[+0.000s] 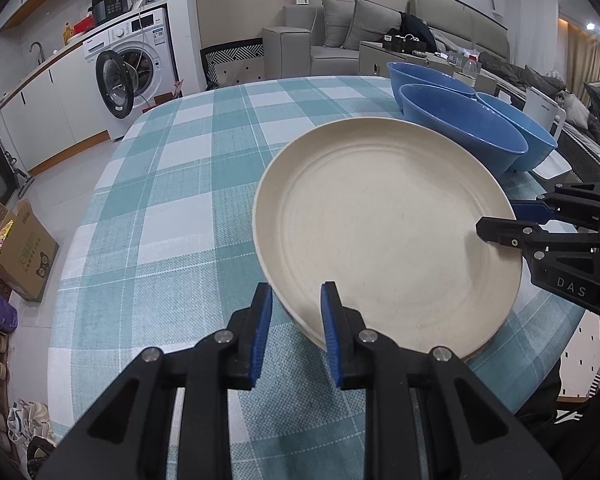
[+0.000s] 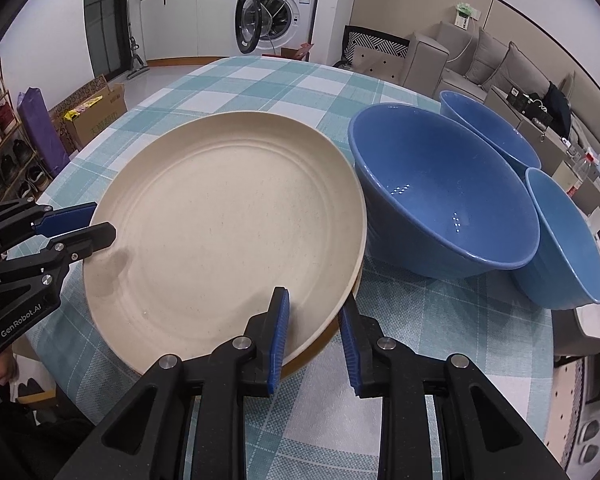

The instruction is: Organize plates and bowls

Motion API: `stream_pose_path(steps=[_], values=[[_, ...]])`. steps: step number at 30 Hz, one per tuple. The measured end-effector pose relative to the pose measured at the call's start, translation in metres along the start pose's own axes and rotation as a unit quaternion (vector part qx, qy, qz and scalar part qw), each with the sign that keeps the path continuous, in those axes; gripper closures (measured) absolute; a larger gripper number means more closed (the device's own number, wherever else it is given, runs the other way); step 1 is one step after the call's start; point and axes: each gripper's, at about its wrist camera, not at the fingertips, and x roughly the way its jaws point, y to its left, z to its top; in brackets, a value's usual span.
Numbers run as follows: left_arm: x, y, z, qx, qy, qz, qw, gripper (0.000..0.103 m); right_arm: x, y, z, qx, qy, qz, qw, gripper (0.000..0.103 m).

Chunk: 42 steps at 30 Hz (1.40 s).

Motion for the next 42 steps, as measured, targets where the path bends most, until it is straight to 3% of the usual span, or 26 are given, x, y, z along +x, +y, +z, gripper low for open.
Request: stream_pose_path(steps=[10, 24, 28, 33, 35, 37, 39, 42], values=[[0.000, -0.002, 0.000, 0.007, 0.004, -0.006, 1.0000, 0.079, 0.004, 0.005, -0.004, -0.024, 0.013, -0.027, 0.999, 0.073], [-0.001, -0.004, 0.000, 0.007, 0.001, -0.008, 0.9999, 0.077, 0.016, 0.005, -0.004, -0.040, 0.022, -0.030, 0.999, 0.064], [-0.001, -0.003, 0.000, 0.005, 0.001, -0.010, 0.9999, 0.074, 0.018, 0.011, -0.005, -0.057, 0.027, -0.031, 0.998, 0.055], [-0.001, -0.002, 0.000, 0.006, 0.001, -0.012, 0.9999, 0.071, 0.020, 0.011, -0.005, -0.059, 0.028, -0.025, 0.998, 0.054], [-0.001, -0.001, 0.000, 0.004, 0.000, -0.013, 0.9999, 0.064, 0.019, 0.009, -0.006, -0.056, 0.030, -0.017, 0.998, 0.054], [-0.001, 0.000, 0.000, 0.002, -0.003, -0.007, 1.0000, 0.055, 0.019, 0.008, -0.007, -0.055, 0.030, -0.009, 0.998, 0.044], [-0.002, 0.000, 0.001, 0.000, -0.004, -0.004, 1.0000, 0.052, 0.016, 0.007, -0.008, -0.053, 0.023, 0.004, 0.998, 0.025], [-0.002, 0.003, 0.001, -0.005, -0.005, -0.004, 1.0000, 0.051, 0.012, 0.005, -0.005, -0.048, 0.014, 0.018, 0.999, 0.022]])
